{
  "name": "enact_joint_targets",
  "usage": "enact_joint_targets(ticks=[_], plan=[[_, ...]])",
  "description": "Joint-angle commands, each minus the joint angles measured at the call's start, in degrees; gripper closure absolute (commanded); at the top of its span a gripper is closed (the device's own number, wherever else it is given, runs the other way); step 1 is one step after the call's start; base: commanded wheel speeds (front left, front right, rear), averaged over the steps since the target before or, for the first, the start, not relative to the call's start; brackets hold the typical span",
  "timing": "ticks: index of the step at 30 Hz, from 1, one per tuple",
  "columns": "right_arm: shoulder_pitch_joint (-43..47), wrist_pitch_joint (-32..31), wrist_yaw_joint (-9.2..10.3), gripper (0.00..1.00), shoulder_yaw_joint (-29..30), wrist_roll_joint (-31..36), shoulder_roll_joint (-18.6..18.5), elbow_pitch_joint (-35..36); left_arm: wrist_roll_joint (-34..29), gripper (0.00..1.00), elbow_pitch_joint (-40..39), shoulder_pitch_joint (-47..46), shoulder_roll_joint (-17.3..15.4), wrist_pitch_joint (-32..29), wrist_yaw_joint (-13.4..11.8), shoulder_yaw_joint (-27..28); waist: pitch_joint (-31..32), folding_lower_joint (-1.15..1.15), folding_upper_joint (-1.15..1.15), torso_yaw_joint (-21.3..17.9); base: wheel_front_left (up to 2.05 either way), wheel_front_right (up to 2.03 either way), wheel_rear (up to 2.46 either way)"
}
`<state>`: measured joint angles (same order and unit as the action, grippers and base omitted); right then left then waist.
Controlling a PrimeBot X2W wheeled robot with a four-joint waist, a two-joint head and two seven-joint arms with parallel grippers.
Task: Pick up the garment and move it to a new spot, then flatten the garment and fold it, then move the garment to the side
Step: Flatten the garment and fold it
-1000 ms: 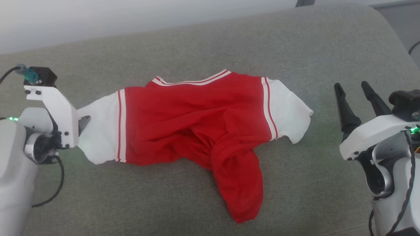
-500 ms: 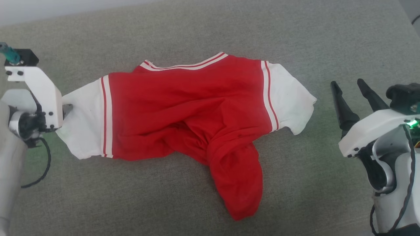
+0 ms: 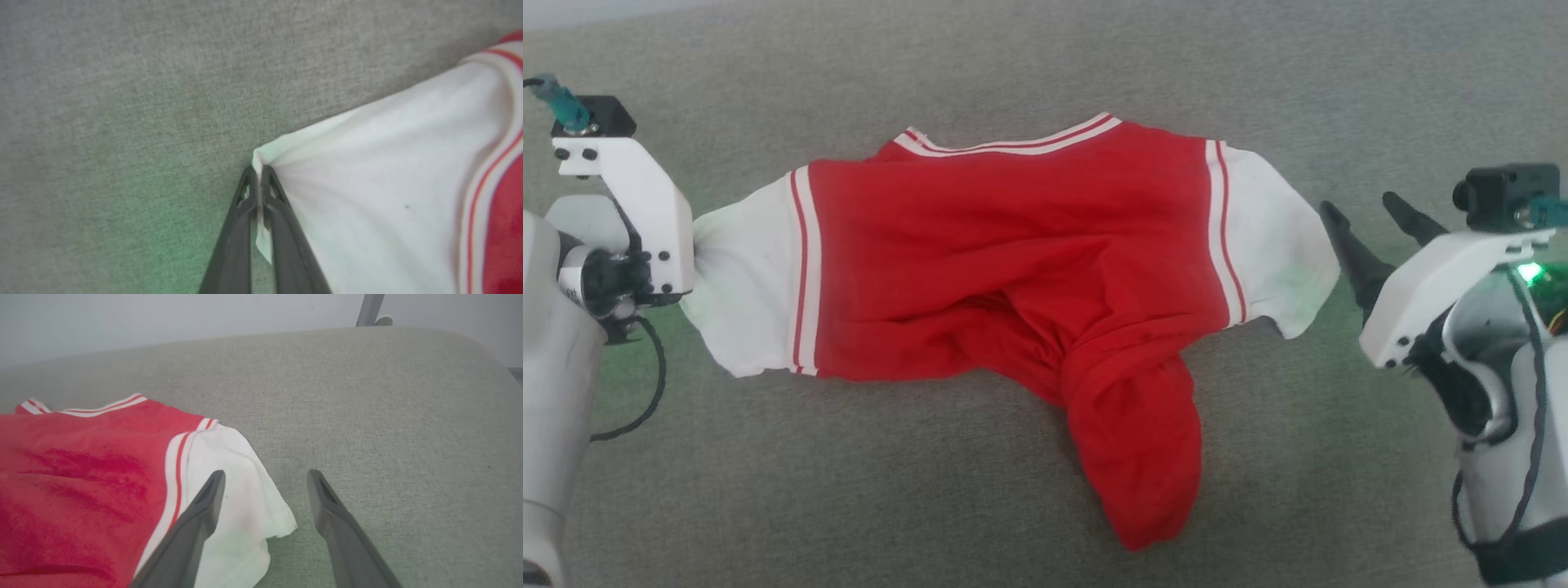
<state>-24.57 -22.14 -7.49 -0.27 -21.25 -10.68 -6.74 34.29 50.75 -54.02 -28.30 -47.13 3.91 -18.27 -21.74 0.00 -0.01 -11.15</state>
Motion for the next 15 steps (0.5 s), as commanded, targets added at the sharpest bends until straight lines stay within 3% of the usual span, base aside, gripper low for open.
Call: enact_joint_targets(ticks=[1,14,15], plan=[[-1.9,-2.3,0.0,0.0,-0.5,0.0,-1.1,-1.3,-0.5,1.0,3.3,3.5,1.2,-0.5,-0.2,-1.4,-0.6,0.0,0.01,0.8,0.0,0.0,0.0],[-10.0,-22.5,-0.01,0.0,-3.0,-3.3,-6.1,-15.8,0.4,1.0,4.8,-0.6,3.6,3.7,0.2,-1.6,-2.5,0.0,0.01,5.4,0.0,0.0,0.0],[-10.3,-22.9,-0.01,0.27,-2.8,-3.8,-6.1,-16.6,0.6,1.0,5.0,-0.7,4.0,4.0,0.2,-1.5,-2.5,0.0,0.01,5.7,0.0,0.0,0.0]])
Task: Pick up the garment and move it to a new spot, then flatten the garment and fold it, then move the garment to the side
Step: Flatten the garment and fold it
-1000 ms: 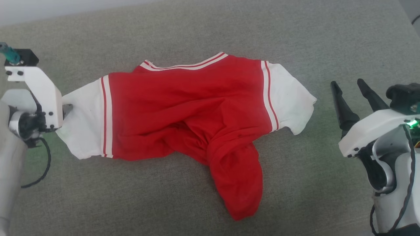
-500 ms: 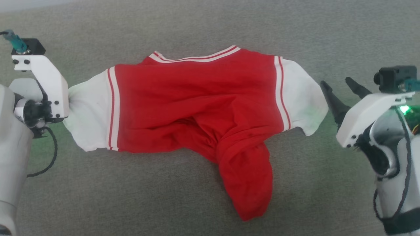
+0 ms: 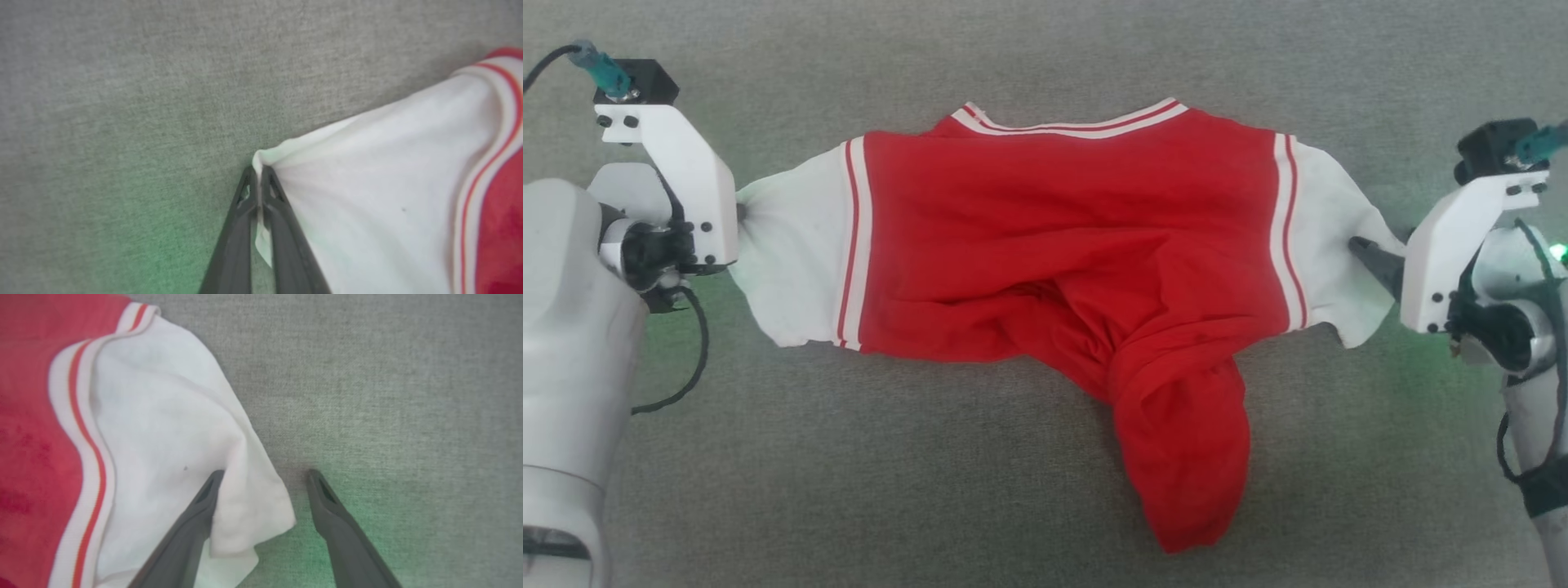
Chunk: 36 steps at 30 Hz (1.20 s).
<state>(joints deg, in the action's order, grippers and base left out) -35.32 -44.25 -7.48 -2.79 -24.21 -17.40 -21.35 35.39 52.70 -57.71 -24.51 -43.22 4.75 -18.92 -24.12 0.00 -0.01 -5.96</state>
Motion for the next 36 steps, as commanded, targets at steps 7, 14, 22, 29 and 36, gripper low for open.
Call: enact_joint_targets(ticks=[7,14,22,29,36], plan=[[-2.9,2.4,-0.01,1.0,1.4,-1.3,0.4,-5.0,-0.4,1.0,4.1,1.4,0.9,3.0,-0.9,-0.7,1.5,0.0,0.01,2.1,0.0,0.0,0.0],[-8.1,5.5,-0.01,1.0,2.3,-0.6,0.9,-4.8,-0.5,1.0,2.4,-2.7,0.8,5.9,0.0,-0.7,8.1,0.0,0.01,3.1,0.0,0.0,0.0],[-14.9,7.6,-0.02,1.0,0.9,0.2,2.1,-4.8,-0.4,1.0,-0.2,-6.4,-0.5,7.3,-0.6,-0.2,16.4,0.0,0.01,3.9,0.0,0.0,0.0],[-21.3,11.2,-0.02,1.0,-0.3,0.8,3.6,-6.8,-0.7,1.0,-2.2,-10.4,-2.6,9.7,-0.9,0.6,22.3,0.0,0.01,4.0,0.0,0.0,0.0],[-27.0,13.2,-0.02,1.0,-1.4,-0.2,4.6,-10.0,-0.6,1.0,-3.7,-15.0,-3.6,10.7,-0.8,1.0,24.8,0.0,0.01,4.2,0.0,0.0,0.0]])
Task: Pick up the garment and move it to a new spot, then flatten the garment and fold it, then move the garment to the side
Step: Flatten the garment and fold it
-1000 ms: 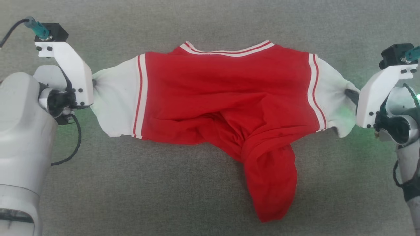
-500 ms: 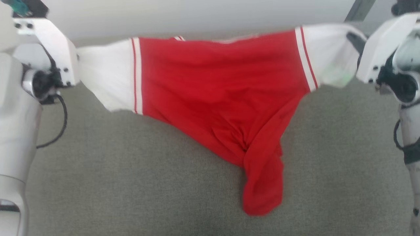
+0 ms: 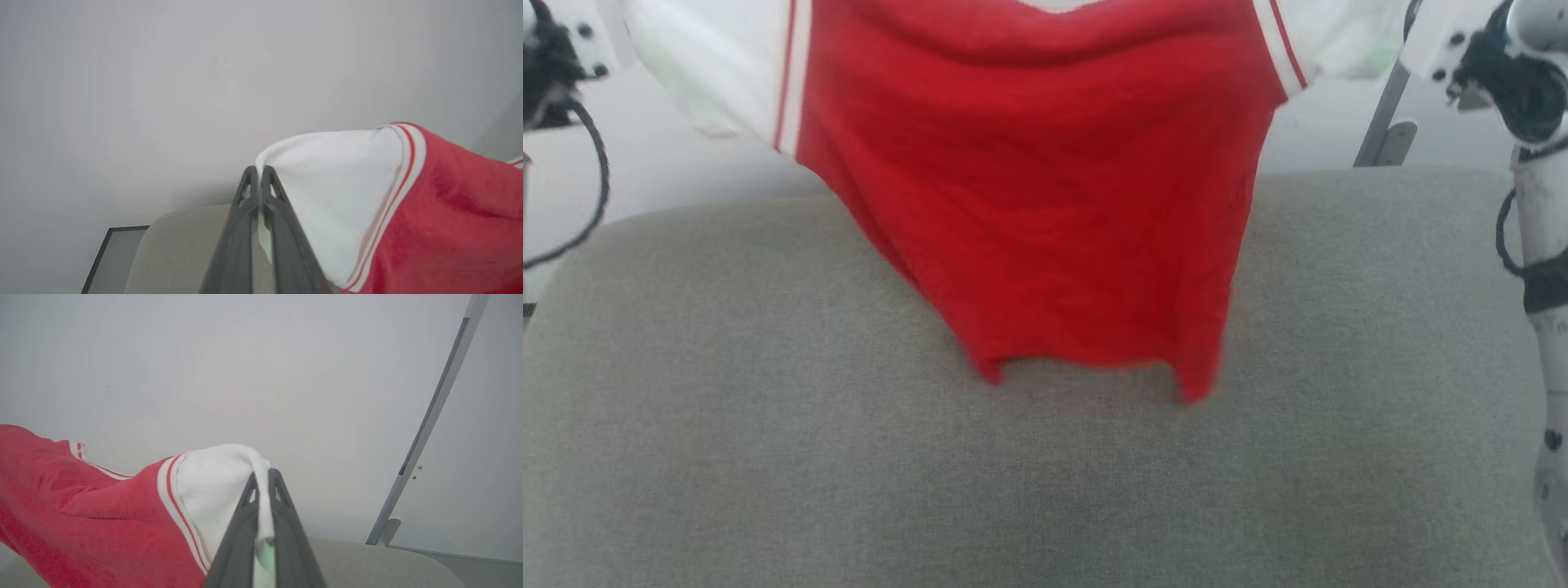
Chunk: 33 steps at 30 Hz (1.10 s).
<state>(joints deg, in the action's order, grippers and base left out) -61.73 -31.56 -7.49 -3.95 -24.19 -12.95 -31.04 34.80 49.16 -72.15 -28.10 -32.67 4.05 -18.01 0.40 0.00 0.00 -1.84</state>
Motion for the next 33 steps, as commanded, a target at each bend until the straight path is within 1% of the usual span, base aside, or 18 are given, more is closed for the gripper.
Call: enact_joint_targets(ticks=[1,9,14,20,24,29,31,33], plan=[[-1.2,0.6,0.0,1.0,-0.6,0.0,0.0,-0.8,-0.3,1.0,-0.3,-1.1,-0.1,0.1,0.0,-0.1,0.4,0.0,0.0,0.1,0.0,0.0,0.0],[-5.8,3.9,0.0,1.0,-2.1,0.5,0.1,-4.6,-0.8,1.0,-0.5,-4.1,-0.1,1.3,0.6,-0.8,-0.5,0.0,0.0,0.3,0.0,0.0,0.0],[-9.7,9.2,0.0,1.0,-2.6,2.3,-0.6,-8.3,-1.7,1.0,-0.2,-6.4,1.0,5.9,1.0,-1.3,-4.5,0.0,0.0,0.2,0.0,0.0,0.0],[-16.9,19.0,0.0,1.0,-5.7,6.1,-2.0,-13.4,-3.2,1.0,1.2,-13.2,3.2,14.9,1.0,-1.7,-12.1,0.0,0.0,0.4,0.0,0.0,0.0],[-23.0,28.4,0.0,1.0,-6.5,10.1,-3.2,-16.6,-5.7,1.0,2.4,-19.8,4.7,21.4,0.9,-2.7,-18.0,0.0,0.0,0.7,0.0,0.0,0.0],[-30.5,41.1,0.0,1.0,-4.0,16.8,-4.4,-21.3,-7.8,1.0,4.4,-27.6,6.2,32.7,0.1,-2.8,-24.1,0.0,0.0,1.2,0.0,0.0,0.0],[-32.6,44.4,0.0,1.0,-3.1,20.2,-4.7,-22.9,-8.7,1.0,5.3,-29.5,6.6,38.1,-0.1,-2.8,-25.8,0.0,0.0,1.5,0.0,0.0,0.0],[-34.0,45.8,0.0,1.0,-2.4,23.5,-4.5,-24.2,-8.2,1.0,7.3,-30.5,7.5,41.8,0.2,-2.4,-27.1,0.0,0.0,1.8,0.0,0.0,0.0]])
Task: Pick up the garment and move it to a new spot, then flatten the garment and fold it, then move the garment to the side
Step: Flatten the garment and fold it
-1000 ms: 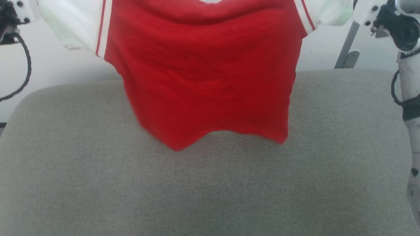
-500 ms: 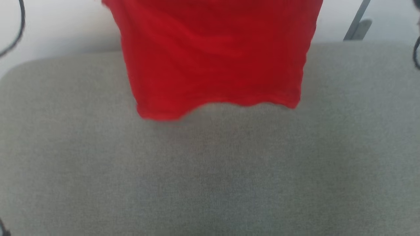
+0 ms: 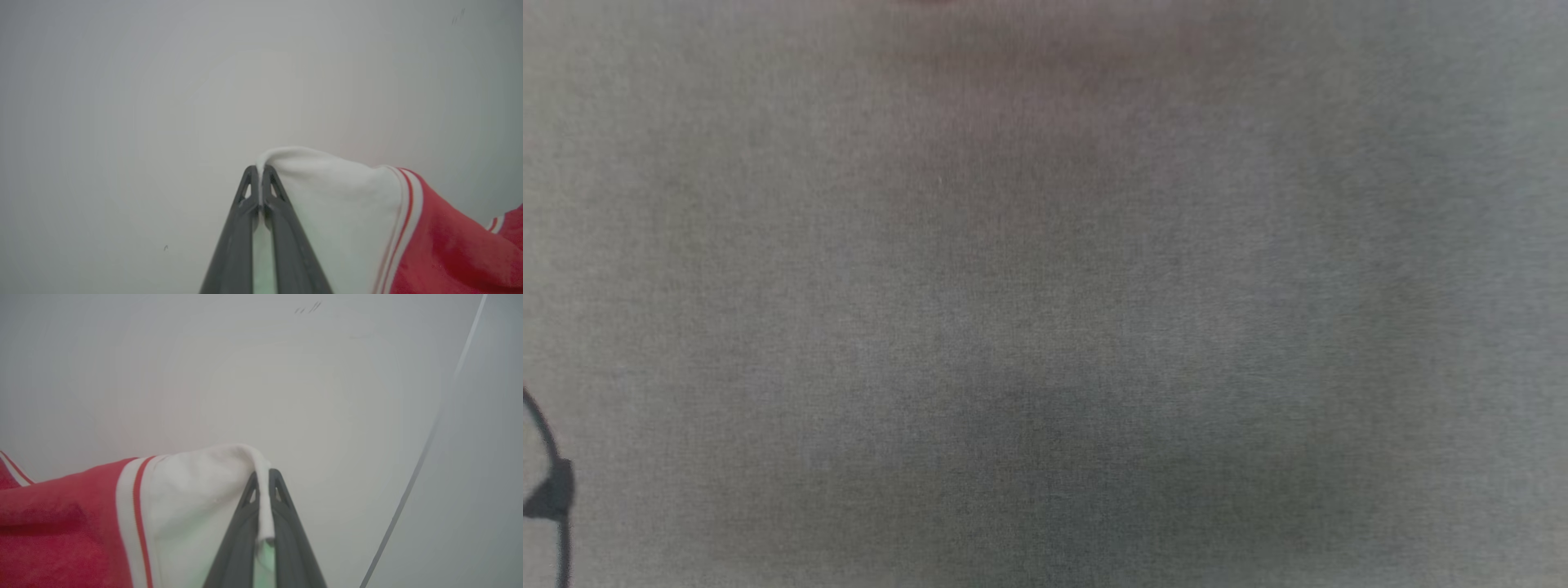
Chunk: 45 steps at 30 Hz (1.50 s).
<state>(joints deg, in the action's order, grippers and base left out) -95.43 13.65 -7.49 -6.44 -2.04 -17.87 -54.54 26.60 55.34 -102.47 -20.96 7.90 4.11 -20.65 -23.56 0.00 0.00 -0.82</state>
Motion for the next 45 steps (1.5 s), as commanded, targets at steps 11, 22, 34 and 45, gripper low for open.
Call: enact_joint_targets(ticks=[11,22,34,45], plan=[[8.3,1.0,0.0,1.0,-4.4,-1.1,4.0,-11.8,2.8,1.0,10.7,9.3,2.1,3.3,3.2,-3.7,-0.7,0.0,0.0,3.2,0.0,0.0,0.0],[27.3,-11.1,0.0,1.0,-21.5,-23.2,3.4,-4.2,16.3,1.0,1.8,31.4,-3.7,-17.0,3.3,-14.3,7.2,0.0,0.0,4.0,0.0,0.0,0.0],[50.7,-30.3,0.0,1.0,-32.2,-46.3,-14.9,25.8,24.9,1.0,-15.3,58.0,-13.9,-27.6,-0.4,-15.6,12.9,0.0,0.0,3.6,0.0,0.0,0.0],[70.0,-42.9,0.0,1.0,-29.4,-53.2,-25.1,43.4,29.4,1.0,-41.3,83.3,-24.8,-33.0,-14.0,-14.5,13.5,0.0,0.0,2.9,0.0,0.0,0.0]])
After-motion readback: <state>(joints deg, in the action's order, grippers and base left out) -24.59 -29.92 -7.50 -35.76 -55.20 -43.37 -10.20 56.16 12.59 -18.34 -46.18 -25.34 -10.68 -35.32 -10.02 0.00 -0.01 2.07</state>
